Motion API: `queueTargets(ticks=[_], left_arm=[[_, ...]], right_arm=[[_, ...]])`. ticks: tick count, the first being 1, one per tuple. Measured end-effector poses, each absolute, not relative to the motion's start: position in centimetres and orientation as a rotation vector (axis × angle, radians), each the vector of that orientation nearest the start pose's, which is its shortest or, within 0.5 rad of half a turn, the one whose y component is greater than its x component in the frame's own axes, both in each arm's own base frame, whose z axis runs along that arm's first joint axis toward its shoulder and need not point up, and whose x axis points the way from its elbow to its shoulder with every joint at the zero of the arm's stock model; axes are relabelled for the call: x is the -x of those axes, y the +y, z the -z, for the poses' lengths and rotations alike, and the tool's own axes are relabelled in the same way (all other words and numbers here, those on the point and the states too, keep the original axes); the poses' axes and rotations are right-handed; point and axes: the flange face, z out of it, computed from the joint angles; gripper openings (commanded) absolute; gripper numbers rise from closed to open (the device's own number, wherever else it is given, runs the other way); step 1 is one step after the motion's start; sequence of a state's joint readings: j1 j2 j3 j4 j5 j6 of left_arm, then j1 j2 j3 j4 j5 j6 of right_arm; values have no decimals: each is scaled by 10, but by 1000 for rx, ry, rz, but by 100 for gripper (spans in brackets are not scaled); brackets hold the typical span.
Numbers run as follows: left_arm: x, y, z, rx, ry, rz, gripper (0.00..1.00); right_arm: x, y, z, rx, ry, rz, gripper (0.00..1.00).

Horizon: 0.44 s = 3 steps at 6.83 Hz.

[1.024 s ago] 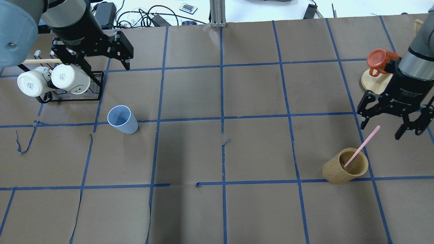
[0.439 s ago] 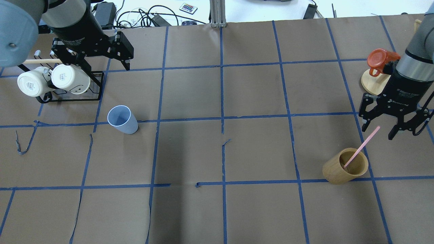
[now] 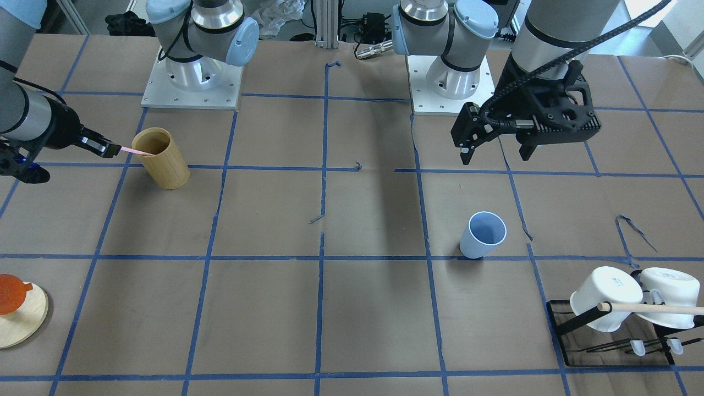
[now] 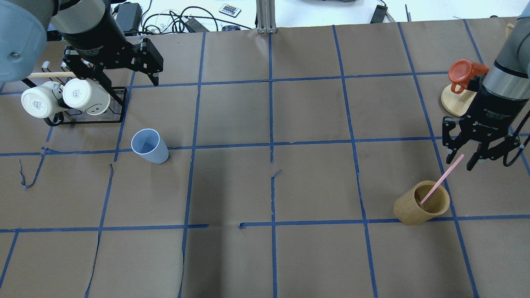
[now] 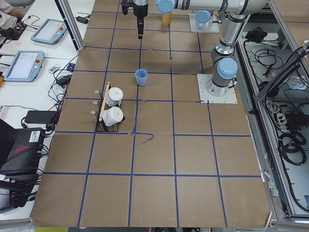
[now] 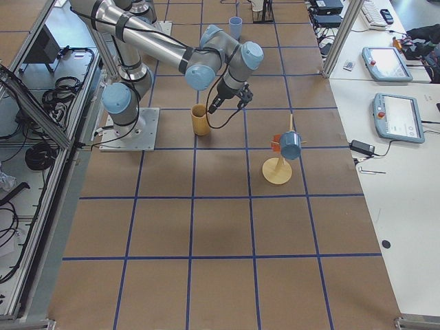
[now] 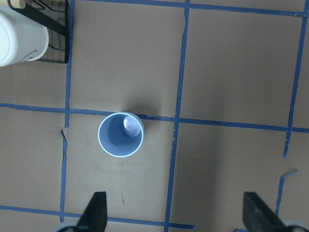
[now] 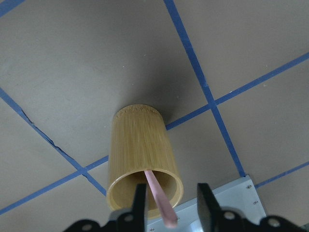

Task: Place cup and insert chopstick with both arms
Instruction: 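Close the right gripper on the pink chopstick's upper end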

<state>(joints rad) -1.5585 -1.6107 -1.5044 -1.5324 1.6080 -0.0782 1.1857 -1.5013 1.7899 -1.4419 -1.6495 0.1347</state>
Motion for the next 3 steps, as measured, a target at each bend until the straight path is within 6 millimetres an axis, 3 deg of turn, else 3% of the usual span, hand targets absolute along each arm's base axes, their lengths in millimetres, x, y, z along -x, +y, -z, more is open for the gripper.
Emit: queueTargets(ticks=[3], left_arm=[[123, -517, -504, 142, 3102, 102, 100]], right_arm=[[55, -471, -344, -783, 2990, -663, 30]])
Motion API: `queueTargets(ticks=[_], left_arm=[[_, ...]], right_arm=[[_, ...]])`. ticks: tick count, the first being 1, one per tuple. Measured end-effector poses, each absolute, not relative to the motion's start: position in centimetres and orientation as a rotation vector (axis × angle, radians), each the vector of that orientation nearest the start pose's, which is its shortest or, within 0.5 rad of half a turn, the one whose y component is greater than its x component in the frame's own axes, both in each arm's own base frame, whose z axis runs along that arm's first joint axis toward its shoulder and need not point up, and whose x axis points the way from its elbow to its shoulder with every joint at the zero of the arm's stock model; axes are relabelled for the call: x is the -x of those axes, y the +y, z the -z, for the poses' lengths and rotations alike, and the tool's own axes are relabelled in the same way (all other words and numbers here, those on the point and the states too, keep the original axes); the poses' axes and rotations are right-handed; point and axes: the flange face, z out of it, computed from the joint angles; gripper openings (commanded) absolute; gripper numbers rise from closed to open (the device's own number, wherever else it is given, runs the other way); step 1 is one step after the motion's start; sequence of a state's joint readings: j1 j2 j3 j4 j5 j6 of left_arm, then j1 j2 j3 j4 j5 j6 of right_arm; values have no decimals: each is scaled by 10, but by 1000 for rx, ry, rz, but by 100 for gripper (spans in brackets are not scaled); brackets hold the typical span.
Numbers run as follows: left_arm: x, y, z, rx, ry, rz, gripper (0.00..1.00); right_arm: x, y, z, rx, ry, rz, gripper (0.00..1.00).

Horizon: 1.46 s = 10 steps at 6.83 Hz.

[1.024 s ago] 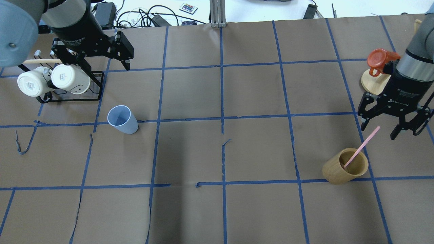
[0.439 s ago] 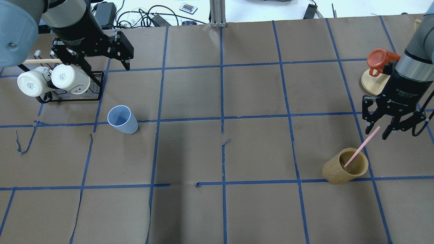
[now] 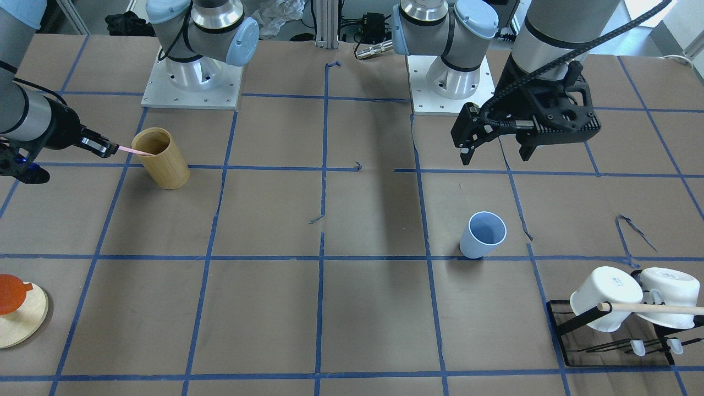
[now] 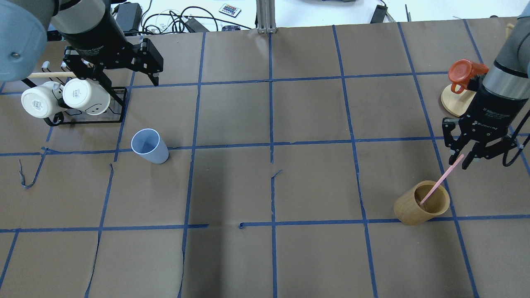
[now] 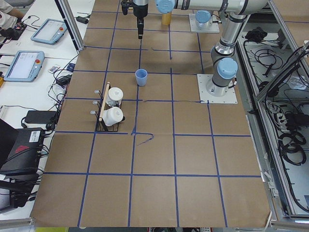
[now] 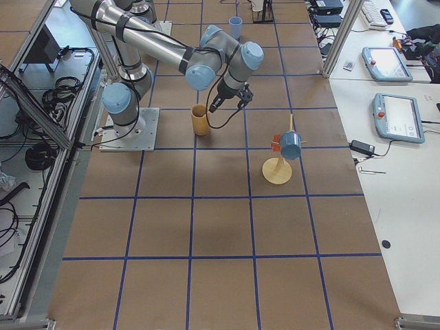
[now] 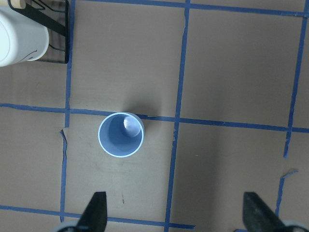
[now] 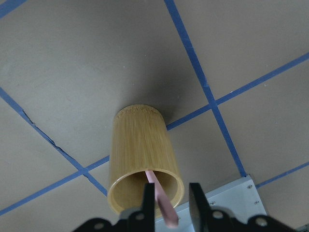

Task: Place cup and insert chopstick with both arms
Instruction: 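Close the right gripper on the pink chopstick's upper end, then lift the pink chopstick out of the bamboo cup with the right gripper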

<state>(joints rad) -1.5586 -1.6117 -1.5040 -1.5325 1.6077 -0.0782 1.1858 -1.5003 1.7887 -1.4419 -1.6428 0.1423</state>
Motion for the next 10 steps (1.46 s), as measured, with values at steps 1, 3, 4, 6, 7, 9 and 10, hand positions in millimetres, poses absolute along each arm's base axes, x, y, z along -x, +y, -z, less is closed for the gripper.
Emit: queueTargets(ticks=[1, 3, 4, 6, 7, 9, 10], left_arm=[[123, -517, -504, 142, 3102, 102, 100], [123, -517, -504, 142, 3101, 102, 100], [123, -517, -504, 142, 3101, 102, 100], [123, -517, -504, 142, 3101, 102, 100], [123, -517, -505, 142, 3100, 102, 100], [123, -517, -505, 142, 3100, 103, 100], [123, -517, -505, 142, 3100, 104, 100]], right_arm=[[55, -471, -344, -785, 2989, -664, 19], [55, -471, -346, -785, 2990, -665, 18], [55, -471, -348, -786, 2993, -663, 16], [55, -471, -354, -787, 2993, -649, 16], [54, -471, -358, -788, 2993, -638, 15], [53, -476, -374, -790, 2973, -615, 15], [51, -477, -379, -791, 2952, -612, 15]])
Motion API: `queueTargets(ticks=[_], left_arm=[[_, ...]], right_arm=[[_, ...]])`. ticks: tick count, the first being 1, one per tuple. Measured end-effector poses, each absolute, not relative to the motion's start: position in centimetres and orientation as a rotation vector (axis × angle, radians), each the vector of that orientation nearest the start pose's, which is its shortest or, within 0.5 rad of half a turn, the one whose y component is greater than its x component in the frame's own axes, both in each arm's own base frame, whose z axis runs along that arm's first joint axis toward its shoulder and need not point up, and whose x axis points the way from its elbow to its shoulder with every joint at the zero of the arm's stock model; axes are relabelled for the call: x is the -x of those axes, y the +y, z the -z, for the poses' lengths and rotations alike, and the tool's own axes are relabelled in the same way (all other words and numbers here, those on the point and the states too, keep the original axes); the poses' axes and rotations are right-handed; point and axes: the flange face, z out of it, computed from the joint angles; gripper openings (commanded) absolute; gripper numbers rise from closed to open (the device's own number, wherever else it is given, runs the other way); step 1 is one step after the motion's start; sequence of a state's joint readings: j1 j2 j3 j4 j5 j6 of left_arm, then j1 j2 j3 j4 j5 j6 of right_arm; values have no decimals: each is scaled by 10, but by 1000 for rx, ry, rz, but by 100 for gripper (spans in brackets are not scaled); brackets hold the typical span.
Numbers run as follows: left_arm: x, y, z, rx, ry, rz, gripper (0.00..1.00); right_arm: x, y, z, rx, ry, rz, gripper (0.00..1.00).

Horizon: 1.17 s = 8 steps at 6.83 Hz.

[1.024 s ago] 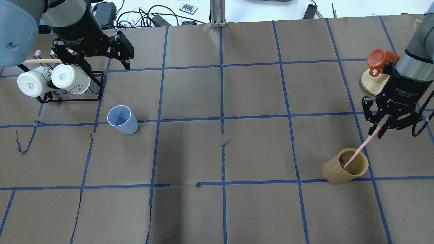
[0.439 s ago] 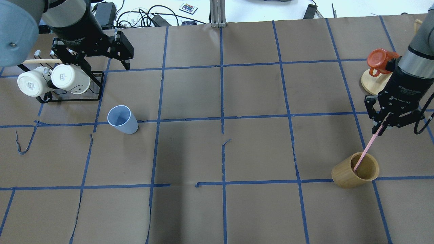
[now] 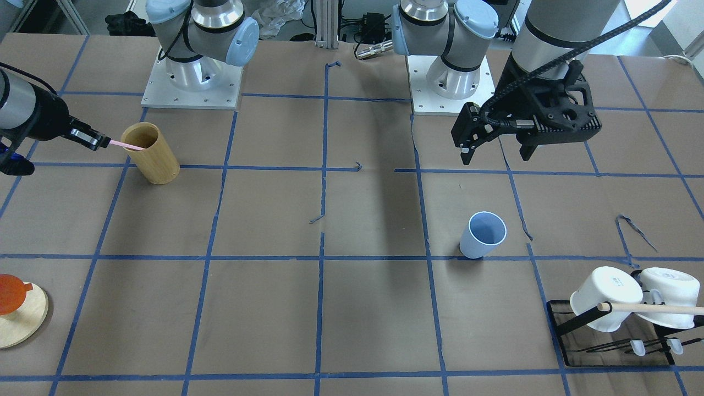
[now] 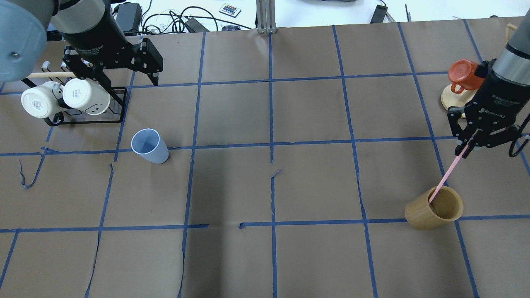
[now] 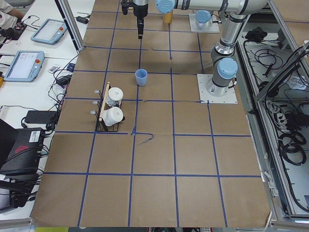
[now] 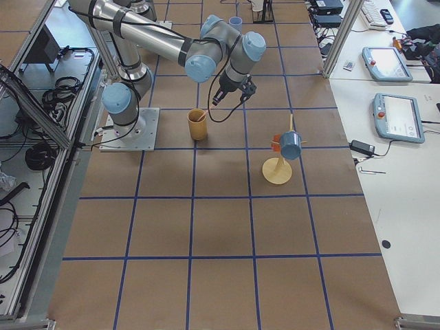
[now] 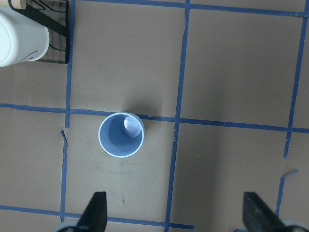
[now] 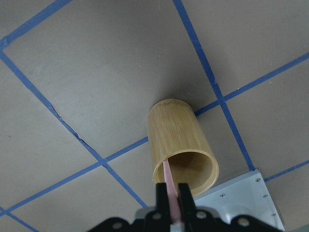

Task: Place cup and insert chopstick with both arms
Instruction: 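Lift the pink chopstick out of the bamboo cup with the right gripper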

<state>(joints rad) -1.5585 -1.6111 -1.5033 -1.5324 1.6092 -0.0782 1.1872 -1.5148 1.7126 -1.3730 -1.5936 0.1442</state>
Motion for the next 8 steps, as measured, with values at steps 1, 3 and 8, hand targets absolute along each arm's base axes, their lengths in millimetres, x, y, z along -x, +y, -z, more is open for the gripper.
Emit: queueTargets(ticks=[1, 3, 8], left_arm=[[123, -517, -505, 142, 3100, 104, 100], [123, -517, -505, 142, 3100, 104, 100], [123, -517, -505, 142, 3100, 103, 100]], right_arm=[[50, -478, -382, -791, 2939, -612, 15], [49, -478, -386, -794, 2925, -608, 15], [48, -483, -404, -821, 2894, -612, 11]])
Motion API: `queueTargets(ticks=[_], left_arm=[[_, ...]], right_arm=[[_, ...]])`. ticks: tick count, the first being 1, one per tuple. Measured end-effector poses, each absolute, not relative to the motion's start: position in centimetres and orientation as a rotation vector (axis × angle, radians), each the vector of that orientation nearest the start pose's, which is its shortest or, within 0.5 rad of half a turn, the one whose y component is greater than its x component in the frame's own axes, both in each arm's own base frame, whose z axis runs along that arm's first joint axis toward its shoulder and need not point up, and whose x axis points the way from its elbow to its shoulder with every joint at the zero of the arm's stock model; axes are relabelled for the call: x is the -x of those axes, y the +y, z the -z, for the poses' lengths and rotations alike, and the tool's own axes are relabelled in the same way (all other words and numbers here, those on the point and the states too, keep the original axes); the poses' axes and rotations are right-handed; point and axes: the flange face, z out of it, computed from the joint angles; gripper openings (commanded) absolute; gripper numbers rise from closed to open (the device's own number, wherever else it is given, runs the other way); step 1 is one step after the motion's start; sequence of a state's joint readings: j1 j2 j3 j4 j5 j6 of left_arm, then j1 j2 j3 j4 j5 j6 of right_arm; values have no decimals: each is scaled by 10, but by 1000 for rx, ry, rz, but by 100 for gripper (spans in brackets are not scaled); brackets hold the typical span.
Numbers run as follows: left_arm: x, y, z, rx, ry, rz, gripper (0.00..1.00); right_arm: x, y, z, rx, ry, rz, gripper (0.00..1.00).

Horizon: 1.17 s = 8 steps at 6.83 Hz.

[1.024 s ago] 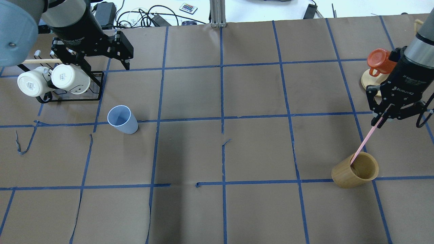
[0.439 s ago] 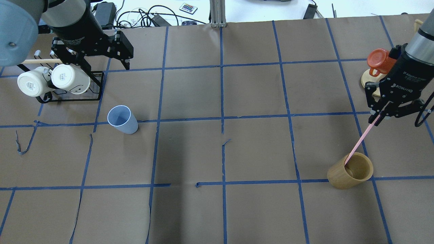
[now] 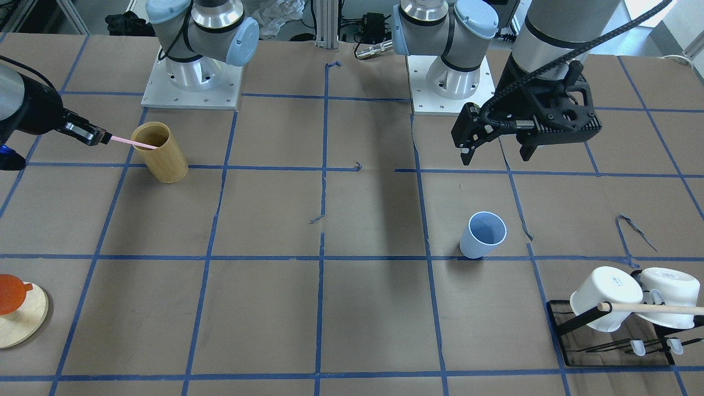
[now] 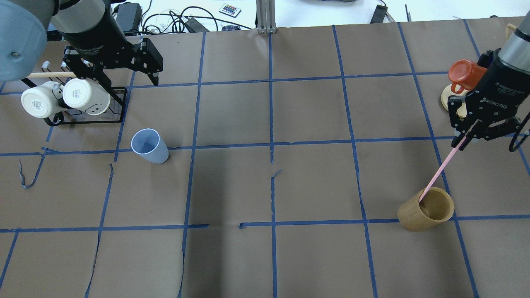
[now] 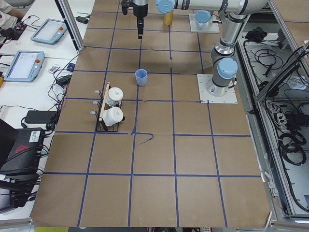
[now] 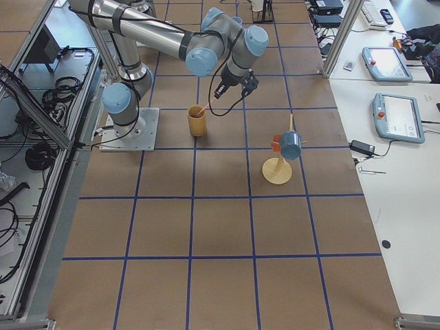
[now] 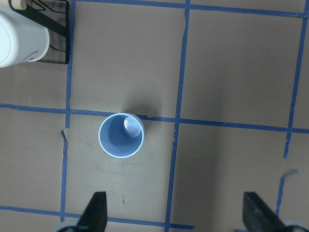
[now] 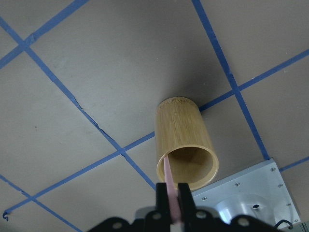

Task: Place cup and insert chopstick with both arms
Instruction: 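Lift the pink chopstick out of the bamboo cup with the right gripper, then raise the chopstick with the right gripper while the left gripper reaches the blue cup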

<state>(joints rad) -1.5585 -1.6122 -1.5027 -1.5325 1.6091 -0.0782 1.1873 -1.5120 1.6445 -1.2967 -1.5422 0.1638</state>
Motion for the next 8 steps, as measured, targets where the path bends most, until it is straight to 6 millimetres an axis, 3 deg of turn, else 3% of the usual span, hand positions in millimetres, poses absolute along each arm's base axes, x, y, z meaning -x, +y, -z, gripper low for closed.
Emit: queueTargets(ticks=[1, 3, 4, 6, 8], left_arm=[[123, -517, -504, 142, 3100, 101, 100], [111, -519, -496, 152, 3095, 84, 99], [102, -522, -478, 177, 3094, 78, 99], [80, -526, -407, 161, 3092, 120, 100], [26, -521, -337, 102, 3097, 58, 100]], right_arm=[[49, -484, -417, -822, 2893, -621, 4], [50, -487, -452, -823, 2904, -609, 3], [50, -487, -468, -827, 2913, -580, 3], [50, -492, -502, -834, 2933, -479, 1], [39, -498, -529, -803, 2953, -385, 0]])
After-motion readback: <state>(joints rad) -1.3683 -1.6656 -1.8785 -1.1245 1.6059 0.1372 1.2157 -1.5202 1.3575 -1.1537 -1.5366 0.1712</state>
